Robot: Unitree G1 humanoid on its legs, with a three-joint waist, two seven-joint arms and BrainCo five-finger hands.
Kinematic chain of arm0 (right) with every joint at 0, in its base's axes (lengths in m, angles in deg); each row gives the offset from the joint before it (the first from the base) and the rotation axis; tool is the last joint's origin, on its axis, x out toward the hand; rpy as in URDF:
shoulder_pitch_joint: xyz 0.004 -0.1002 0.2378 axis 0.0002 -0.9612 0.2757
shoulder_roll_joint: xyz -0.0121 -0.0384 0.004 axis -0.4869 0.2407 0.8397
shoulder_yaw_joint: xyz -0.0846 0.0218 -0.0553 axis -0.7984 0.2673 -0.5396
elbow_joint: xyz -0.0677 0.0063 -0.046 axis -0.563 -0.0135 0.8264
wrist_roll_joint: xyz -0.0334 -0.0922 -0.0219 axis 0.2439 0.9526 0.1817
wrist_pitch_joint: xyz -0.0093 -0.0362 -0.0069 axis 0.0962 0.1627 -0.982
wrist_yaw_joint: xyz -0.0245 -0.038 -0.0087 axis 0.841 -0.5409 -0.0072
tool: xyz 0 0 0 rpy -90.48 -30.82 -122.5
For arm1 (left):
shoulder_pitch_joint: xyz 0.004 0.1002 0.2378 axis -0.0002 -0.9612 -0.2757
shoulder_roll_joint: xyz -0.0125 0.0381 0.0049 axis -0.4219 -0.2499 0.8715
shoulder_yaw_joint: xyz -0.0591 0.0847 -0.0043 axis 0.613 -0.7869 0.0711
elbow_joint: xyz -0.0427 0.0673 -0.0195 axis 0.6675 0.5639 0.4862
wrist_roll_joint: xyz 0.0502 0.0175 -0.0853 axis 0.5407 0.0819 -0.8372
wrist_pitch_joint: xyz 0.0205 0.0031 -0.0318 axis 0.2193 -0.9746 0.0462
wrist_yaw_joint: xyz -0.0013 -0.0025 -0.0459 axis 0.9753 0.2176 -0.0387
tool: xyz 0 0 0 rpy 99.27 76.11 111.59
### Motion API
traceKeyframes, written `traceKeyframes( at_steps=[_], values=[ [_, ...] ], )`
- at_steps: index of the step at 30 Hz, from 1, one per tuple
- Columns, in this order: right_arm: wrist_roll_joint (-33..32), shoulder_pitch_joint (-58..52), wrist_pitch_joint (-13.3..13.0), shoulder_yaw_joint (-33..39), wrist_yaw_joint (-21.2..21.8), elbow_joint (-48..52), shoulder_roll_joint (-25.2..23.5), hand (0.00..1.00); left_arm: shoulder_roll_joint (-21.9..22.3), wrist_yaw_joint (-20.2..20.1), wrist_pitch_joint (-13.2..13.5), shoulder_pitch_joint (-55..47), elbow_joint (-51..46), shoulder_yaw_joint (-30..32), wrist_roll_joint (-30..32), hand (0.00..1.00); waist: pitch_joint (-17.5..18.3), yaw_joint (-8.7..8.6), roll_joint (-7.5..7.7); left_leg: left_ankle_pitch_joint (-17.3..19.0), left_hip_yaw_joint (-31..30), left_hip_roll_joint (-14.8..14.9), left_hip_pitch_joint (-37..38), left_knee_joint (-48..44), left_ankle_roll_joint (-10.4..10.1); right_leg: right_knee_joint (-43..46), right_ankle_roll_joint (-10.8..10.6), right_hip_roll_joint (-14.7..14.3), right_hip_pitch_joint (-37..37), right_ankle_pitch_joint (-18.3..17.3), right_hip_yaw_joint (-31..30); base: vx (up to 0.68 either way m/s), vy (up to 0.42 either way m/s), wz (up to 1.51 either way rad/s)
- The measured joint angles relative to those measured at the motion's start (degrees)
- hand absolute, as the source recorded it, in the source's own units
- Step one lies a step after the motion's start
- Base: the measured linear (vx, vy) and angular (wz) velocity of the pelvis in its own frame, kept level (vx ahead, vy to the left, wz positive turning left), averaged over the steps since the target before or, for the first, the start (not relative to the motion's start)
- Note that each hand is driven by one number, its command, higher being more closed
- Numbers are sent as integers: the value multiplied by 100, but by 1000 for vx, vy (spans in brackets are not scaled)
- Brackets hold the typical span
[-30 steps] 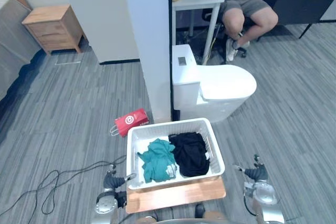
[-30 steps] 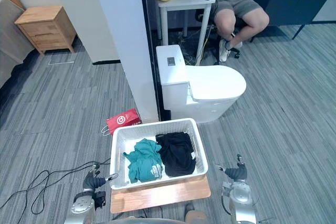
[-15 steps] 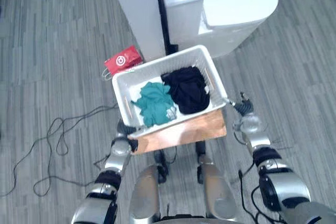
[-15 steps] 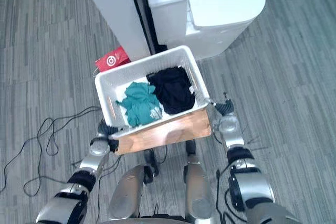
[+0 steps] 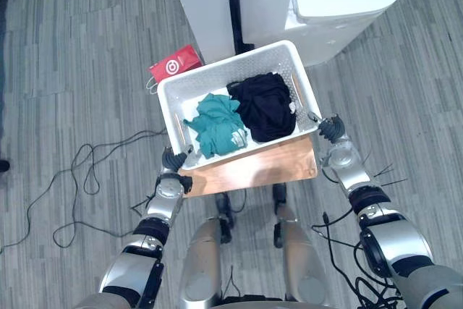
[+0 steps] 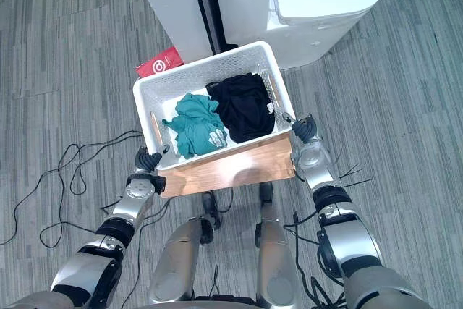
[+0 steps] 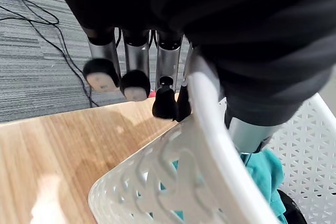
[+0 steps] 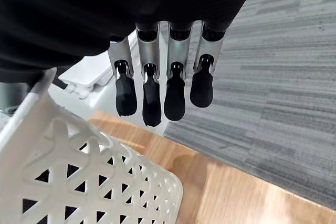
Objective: Pick up the laundry basket with both hands and put the clothes into the washing machine.
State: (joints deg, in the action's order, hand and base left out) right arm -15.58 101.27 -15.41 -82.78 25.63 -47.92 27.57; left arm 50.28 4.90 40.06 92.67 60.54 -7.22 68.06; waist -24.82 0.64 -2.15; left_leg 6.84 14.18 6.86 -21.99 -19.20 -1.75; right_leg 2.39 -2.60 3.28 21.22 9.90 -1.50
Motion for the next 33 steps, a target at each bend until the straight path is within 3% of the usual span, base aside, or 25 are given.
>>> traceKeyframes(
  at_steps=[6, 8, 16, 27, 28, 33],
  values=[
    [125, -560, 7, 63, 7, 1093, 22, 100, -24, 0, -119, -395, -688, 4, 2, 100, -187, -39, 23, 5, -6, -32, 226, 82, 17, -93, 5, -6, -215, 12, 10, 61, 4, 0],
    [219, -832, 16, 70, 34, 1452, 16, 100, -26, -8, -200, -619, -885, 2, 8, 100, -199, -121, 25, 11, -10, -85, 355, 138, 29, -180, 4, -14, -368, 12, 31, 67, -8, 2],
    [751, -2569, 9, 382, 170, 3781, 34, 100, 87, -323, -343, -2036, -2293, -144, 21, 100, -172, -281, 44, 38, 14, -135, 1104, 551, 56, -259, -36, -7, -969, -187, 3, 57, 7, 0],
    [963, -5042, -100, 1009, 249, 5405, -958, 100, 360, -683, -455, -3732, -3729, -131, 32, 100, 929, -330, 99, 31, -249, -195, 1715, 979, 37, -392, -21, 14, -1595, -473, 293, 73, 9, 2],
    [647, -4923, -259, 751, 293, 5425, -971, 100, 440, -657, -477, -4255, -4040, 54, -108, 100, 1121, -191, 30, 728, -1636, -302, 1773, 144, -287, 368, -35, -183, -1262, -853, -429, -20, 74, -145],
    [543, -5092, -236, 783, 278, 5415, -924, 100, 492, -625, -478, -4228, -4214, 51, -205, 100, 1185, -380, 20, 953, -1493, -357, 1594, -181, -149, 385, -139, -231, -1097, -680, -681, -34, 75, -52]
  ],
)
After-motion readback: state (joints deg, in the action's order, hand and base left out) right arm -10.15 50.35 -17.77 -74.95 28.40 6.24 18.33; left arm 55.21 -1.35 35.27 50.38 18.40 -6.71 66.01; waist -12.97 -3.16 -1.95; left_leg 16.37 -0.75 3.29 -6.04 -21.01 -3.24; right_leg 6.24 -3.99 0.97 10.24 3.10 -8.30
